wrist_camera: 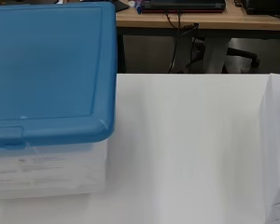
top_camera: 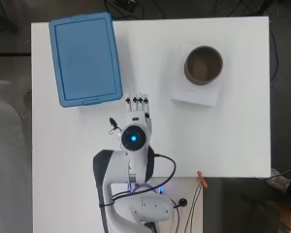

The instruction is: Teleoperate dual arm-hand system to remove items from a box

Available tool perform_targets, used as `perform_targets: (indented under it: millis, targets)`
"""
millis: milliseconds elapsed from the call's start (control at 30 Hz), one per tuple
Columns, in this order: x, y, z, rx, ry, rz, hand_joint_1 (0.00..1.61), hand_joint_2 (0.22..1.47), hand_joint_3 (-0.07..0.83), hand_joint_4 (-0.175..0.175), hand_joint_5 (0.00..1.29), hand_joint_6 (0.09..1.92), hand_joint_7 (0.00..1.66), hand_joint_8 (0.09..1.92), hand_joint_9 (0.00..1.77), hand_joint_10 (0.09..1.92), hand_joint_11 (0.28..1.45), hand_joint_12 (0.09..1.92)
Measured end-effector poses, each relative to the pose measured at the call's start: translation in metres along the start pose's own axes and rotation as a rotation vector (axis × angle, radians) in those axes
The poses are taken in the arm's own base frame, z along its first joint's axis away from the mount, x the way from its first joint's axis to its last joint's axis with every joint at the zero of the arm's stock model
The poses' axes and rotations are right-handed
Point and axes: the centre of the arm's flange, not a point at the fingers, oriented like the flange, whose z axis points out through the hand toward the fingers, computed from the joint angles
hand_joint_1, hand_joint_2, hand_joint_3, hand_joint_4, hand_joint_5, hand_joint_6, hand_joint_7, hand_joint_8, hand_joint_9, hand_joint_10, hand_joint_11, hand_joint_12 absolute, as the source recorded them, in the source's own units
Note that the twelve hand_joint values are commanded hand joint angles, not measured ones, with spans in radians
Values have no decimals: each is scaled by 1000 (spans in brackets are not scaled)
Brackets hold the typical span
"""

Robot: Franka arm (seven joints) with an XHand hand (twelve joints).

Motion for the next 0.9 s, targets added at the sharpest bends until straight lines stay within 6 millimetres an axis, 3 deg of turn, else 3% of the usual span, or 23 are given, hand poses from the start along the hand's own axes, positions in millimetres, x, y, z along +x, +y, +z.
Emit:
perform_targets:
  millis: [133,233,300,333,433,600,700,800,900]
  targets:
    - [3,-2,1,10,11,-14,60,1021,-4,72,295,87,303,87,328,87,401,87]
    - [15,1,6,-8,-78,-59,101,940,-21,52,249,87,256,87,308,87,391,87]
    - [37,5,23,-43,-187,-121,105,895,-19,27,162,87,199,87,280,87,378,87]
    - [59,7,40,-70,-244,-172,105,875,-21,14,98,87,159,87,267,87,375,87]
    - [101,0,66,-95,-287,-252,112,831,-25,-9,12,87,66,87,230,87,372,87]
    - [151,-33,114,-127,-397,-403,169,792,-21,-14,0,87,29,87,206,87,372,87]
    - [164,-53,140,-207,-448,-443,194,788,-18,-14,0,87,31,87,210,87,374,87]
    - [167,-57,148,-224,-460,-452,198,787,-16,-15,0,87,32,87,210,87,374,87]
    - [166,-58,152,-233,-455,-440,332,739,-28,-54,0,87,5,87,139,87,365,87]
